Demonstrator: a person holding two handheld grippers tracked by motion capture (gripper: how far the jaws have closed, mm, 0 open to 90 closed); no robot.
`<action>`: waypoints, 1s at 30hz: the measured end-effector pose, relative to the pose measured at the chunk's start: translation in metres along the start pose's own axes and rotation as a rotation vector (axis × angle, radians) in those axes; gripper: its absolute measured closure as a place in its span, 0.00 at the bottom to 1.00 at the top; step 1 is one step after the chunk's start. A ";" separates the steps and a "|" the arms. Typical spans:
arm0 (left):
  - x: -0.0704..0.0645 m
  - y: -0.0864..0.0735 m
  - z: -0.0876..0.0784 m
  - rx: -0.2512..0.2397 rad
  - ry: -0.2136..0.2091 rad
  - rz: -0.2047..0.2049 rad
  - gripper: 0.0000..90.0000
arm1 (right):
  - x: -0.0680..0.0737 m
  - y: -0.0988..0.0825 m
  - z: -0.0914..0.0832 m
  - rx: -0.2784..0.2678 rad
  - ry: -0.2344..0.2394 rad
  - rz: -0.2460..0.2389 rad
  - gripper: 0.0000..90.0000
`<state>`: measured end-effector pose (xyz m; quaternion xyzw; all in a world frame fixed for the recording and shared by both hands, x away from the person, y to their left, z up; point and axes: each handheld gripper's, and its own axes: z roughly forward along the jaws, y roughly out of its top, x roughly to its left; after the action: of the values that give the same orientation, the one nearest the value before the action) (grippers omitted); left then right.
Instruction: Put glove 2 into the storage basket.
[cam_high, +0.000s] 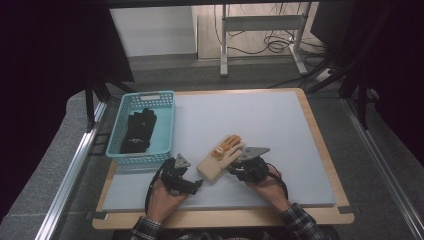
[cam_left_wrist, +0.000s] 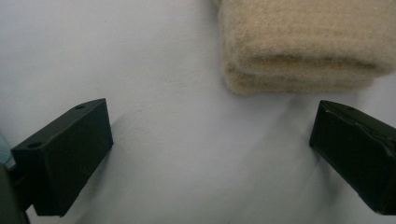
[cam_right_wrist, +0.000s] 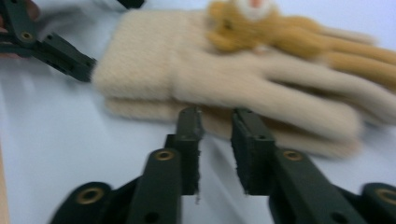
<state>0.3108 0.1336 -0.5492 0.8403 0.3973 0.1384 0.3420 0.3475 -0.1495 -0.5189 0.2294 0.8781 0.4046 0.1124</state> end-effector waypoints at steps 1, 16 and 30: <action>0.000 0.000 0.000 0.000 0.000 0.001 0.00 | -0.002 -0.002 -0.005 0.000 -0.015 0.004 0.72; 0.000 0.000 0.000 -0.002 -0.001 -0.003 0.00 | -0.051 -0.045 -0.067 -0.016 -0.192 0.154 0.16; 0.000 0.000 0.000 -0.002 -0.002 -0.006 0.00 | -0.065 -0.070 -0.061 0.087 -0.256 0.184 0.07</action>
<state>0.3108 0.1333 -0.5494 0.8388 0.3994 0.1372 0.3437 0.3588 -0.2613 -0.5315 0.3632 0.8486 0.3420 0.1759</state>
